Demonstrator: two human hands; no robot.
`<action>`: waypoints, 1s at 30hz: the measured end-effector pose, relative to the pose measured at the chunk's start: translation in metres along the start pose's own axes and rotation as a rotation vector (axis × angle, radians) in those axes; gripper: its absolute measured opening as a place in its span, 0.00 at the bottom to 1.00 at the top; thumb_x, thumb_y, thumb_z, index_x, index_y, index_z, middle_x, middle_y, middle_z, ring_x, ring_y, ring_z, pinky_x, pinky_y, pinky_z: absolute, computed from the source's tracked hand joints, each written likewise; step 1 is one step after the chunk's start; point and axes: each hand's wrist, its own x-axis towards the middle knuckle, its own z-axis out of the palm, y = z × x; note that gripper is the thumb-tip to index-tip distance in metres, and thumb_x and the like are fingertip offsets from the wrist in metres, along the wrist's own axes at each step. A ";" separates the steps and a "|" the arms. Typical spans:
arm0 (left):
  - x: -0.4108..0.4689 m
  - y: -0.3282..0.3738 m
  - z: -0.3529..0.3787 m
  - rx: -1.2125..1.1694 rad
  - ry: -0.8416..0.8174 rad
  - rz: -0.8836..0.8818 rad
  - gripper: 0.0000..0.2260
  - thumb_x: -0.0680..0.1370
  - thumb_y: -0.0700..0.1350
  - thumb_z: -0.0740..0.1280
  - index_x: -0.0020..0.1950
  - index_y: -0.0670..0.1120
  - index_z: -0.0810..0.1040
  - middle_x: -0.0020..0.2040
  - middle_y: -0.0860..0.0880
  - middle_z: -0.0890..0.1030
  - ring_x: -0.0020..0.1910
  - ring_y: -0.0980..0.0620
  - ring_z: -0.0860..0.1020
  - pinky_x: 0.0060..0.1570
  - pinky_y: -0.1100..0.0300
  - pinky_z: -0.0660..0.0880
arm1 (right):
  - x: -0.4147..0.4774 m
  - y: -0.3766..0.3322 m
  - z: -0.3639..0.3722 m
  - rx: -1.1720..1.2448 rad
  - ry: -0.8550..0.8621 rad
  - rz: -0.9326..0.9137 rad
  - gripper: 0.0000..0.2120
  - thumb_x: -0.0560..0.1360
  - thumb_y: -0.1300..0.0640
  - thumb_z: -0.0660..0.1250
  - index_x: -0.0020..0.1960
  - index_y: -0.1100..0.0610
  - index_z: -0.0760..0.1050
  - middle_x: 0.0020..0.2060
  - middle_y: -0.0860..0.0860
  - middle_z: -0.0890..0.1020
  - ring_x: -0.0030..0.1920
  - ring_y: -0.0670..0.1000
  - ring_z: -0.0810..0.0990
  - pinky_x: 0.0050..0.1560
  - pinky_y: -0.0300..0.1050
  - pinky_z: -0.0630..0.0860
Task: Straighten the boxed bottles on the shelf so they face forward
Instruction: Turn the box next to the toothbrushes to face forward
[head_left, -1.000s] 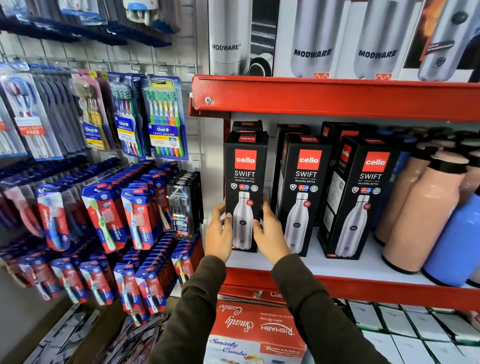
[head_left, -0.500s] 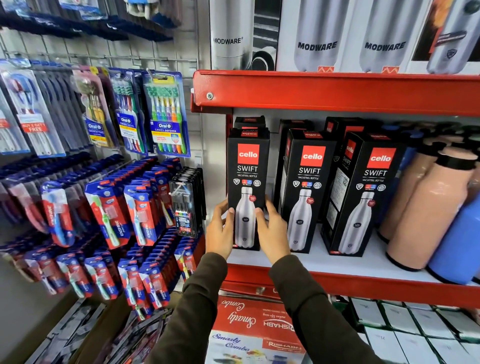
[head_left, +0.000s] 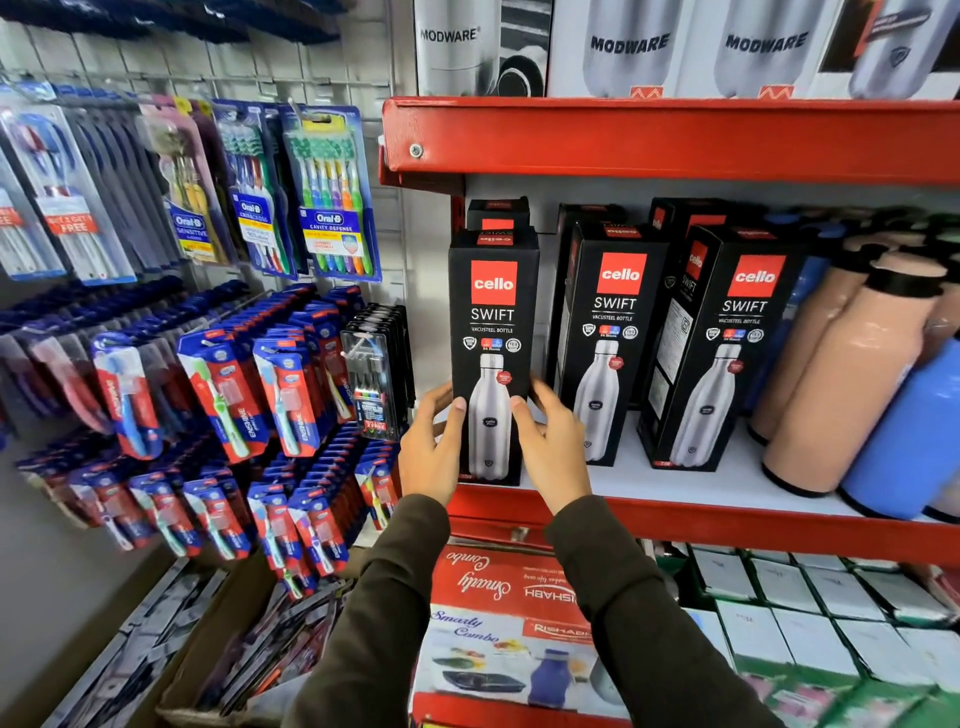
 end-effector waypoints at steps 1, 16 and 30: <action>-0.004 0.002 -0.001 0.010 0.006 -0.004 0.10 0.80 0.56 0.63 0.52 0.75 0.72 0.51 0.77 0.76 0.57 0.68 0.75 0.63 0.52 0.75 | -0.002 0.000 -0.001 0.006 -0.006 0.002 0.21 0.82 0.56 0.62 0.74 0.54 0.68 0.59 0.40 0.73 0.42 0.17 0.71 0.43 0.13 0.64; -0.020 0.005 0.000 0.065 0.080 0.015 0.06 0.81 0.55 0.62 0.57 0.65 0.72 0.55 0.62 0.78 0.53 0.66 0.78 0.54 0.67 0.71 | -0.014 -0.004 -0.005 -0.073 -0.017 -0.036 0.21 0.81 0.54 0.62 0.73 0.53 0.68 0.60 0.43 0.77 0.47 0.22 0.75 0.47 0.16 0.67; -0.060 0.035 0.089 0.186 0.048 0.508 0.20 0.82 0.38 0.56 0.74 0.49 0.63 0.72 0.51 0.66 0.74 0.55 0.63 0.74 0.56 0.62 | -0.009 0.021 -0.075 -0.024 0.296 -0.097 0.20 0.81 0.54 0.62 0.72 0.49 0.66 0.69 0.49 0.67 0.73 0.50 0.68 0.74 0.50 0.65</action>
